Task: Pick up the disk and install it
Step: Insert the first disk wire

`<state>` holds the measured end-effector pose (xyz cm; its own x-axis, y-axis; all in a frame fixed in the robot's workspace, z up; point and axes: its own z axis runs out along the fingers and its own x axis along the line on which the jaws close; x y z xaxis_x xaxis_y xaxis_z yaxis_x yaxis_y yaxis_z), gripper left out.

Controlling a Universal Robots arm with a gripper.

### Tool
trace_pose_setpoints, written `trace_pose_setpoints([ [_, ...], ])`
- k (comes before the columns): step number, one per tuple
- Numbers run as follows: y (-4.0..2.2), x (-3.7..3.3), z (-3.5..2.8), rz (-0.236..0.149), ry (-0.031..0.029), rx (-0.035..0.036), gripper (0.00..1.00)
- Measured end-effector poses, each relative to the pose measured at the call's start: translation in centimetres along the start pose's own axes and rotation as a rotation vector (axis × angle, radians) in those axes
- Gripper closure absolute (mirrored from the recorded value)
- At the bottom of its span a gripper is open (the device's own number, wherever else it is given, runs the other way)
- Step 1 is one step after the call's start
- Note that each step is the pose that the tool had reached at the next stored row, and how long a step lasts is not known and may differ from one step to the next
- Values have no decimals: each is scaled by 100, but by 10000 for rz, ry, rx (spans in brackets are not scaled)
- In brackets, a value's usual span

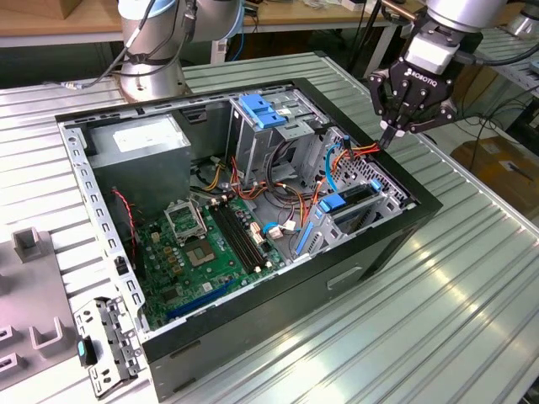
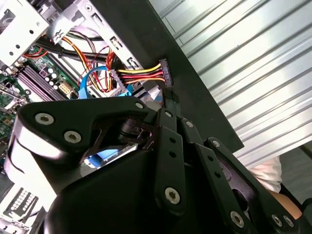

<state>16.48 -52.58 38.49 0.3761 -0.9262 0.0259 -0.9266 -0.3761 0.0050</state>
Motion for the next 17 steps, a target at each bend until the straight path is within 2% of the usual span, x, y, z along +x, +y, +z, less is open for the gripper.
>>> trace_pose_setpoints([
  [11, 0, -1, 0, -5, 0, 0, 89],
  [12, -7, 1, 1, -219, 3, 5, 83],
  [17, -14, 4, 27, -1167, 4, 31, 81],
])
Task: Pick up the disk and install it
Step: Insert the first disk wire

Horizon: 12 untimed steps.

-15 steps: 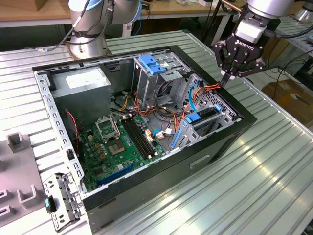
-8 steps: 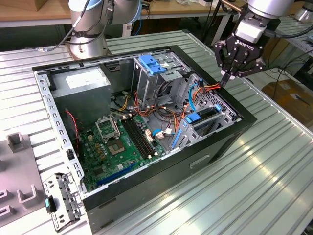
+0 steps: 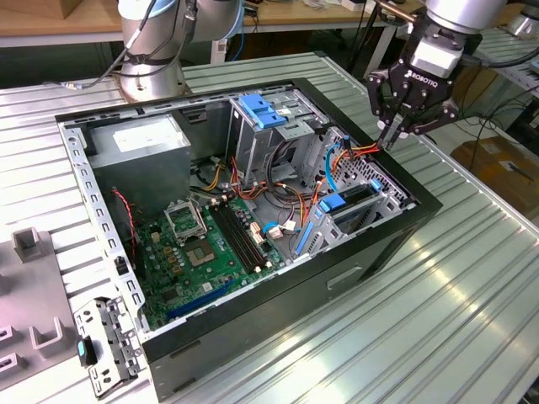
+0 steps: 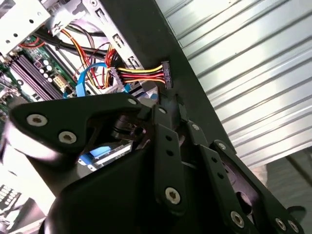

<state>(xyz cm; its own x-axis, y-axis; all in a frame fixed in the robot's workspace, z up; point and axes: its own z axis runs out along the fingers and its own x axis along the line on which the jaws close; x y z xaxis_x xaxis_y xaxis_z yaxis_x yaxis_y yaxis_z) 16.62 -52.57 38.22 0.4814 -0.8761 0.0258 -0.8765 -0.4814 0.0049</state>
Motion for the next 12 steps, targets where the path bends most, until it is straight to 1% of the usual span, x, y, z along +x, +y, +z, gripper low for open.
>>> trace_pose_setpoints([
  [1, -3, 1, 5, -138, 1, 3, 75],
  [2, -11, 5, 12, -307, 3, 7, 75],
  [4, -43, 12, 22, -397, 4, 9, 74],
  [5, -72, 9, 36, -466, 4, 11, 67],
  [7, -82, 4, 59, -677, 4, 17, 67],
  [9, -83, 3, 81, -1019, 5, 27, 67],
  [10, -84, 3, 95, -1292, 8, 32, 67],
  [12, -85, 3, 113, -1664, 10, 42, 67],
])
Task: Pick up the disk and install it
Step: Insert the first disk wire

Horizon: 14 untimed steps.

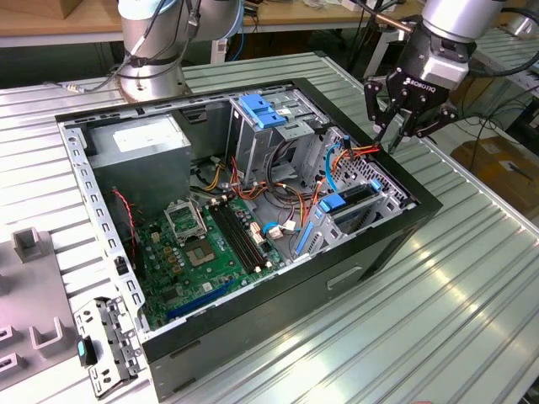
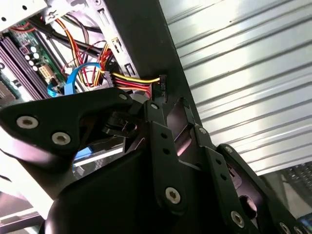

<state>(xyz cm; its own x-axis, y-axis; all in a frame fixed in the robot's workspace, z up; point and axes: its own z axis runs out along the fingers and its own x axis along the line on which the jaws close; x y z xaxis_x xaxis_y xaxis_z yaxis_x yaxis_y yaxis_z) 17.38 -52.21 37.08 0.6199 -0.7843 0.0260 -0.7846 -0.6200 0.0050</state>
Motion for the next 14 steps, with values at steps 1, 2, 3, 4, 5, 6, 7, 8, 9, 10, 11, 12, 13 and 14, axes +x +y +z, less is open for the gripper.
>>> trace_pose_setpoints([
  [1, -1, 1, 1, -175, 1, 3, 67],
  [2, -3, 1, 1, -274, 1, 6, 67],
  [3, -4, 1, 2, -386, 1, 10, 67],
  [4, -4, 1, 2, -514, -2, 15, 67],
  [5, -5, 1, 3, -931, -5, 29, 67],
  [6, -5, 1, 3, -1187, -3, 35, 67],
  [7, -5, 1, 3, -1524, -1, 43, 67],
  [8, -5, 1, 5, -1960, -1, 56, 67],
  [9, -5, 1, 13, -2222, -9, 72, 67],
  [10, -5, 1, 19, -2384, -13, 81, 67],
  [11, -5, 0, 31, -2694, -20, 97, 67],
  [12, -5, 0, 42, -2979, -31, 115, 67],
  [13, -5, 0, 49, -3098, -34, 122, 67],
  [14, -6, 1, 54, -3288, -41, 136, 67],
])
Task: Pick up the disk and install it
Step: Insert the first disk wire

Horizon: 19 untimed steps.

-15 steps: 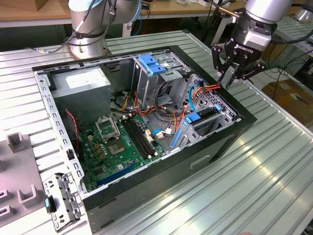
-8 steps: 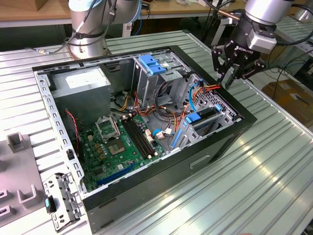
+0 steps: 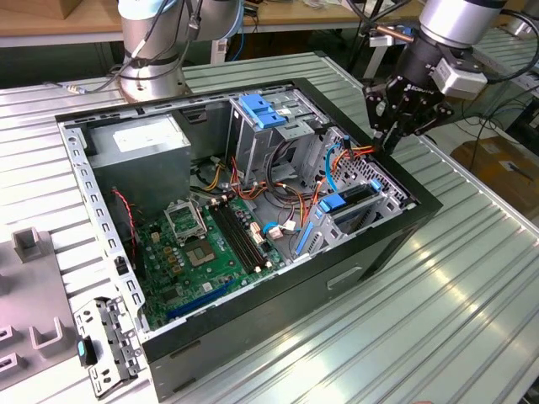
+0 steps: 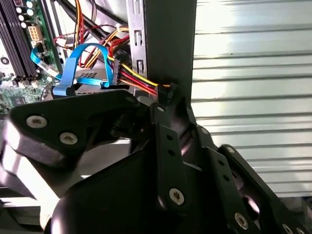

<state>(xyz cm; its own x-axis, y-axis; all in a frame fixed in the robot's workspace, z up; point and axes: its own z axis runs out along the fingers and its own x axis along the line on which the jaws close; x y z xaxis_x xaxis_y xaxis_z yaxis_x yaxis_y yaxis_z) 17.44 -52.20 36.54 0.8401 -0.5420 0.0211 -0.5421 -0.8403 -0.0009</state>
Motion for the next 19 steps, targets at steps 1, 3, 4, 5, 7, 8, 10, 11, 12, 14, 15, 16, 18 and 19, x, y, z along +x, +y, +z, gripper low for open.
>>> trace_pose_setpoints([
  [1, 0, 0, 1, -103, -12, 19, 75],
  [3, 0, 1, -31, -141, -15, 25, 82],
  [4, 0, 1, -45, -147, -12, 23, 82],
  [5, 0, 0, -44, -147, -14, 25, 83],
  [7, 0, 0, -48, -149, -12, 23, 83],
  [8, 2, -1, -48, -149, -13, 23, 83],
  [10, 18, -25, -51, -149, -11, 21, 83],
  [11, 31, -43, -50, -149, -13, 22, 83],
  [12, 46, -63, -50, -149, -13, 23, 83],
  [14, 50, -68, -50, -150, -13, 23, 83],
  [15, 50, -68, -50, -149, -12, 22, 83],
  [16, 50, -68, -50, -149, -12, 22, 83],
  [18, 50, -69, -50, -149, -12, 23, 83],
  [19, 51, -69, -50, -126, -12, 22, 83],
])
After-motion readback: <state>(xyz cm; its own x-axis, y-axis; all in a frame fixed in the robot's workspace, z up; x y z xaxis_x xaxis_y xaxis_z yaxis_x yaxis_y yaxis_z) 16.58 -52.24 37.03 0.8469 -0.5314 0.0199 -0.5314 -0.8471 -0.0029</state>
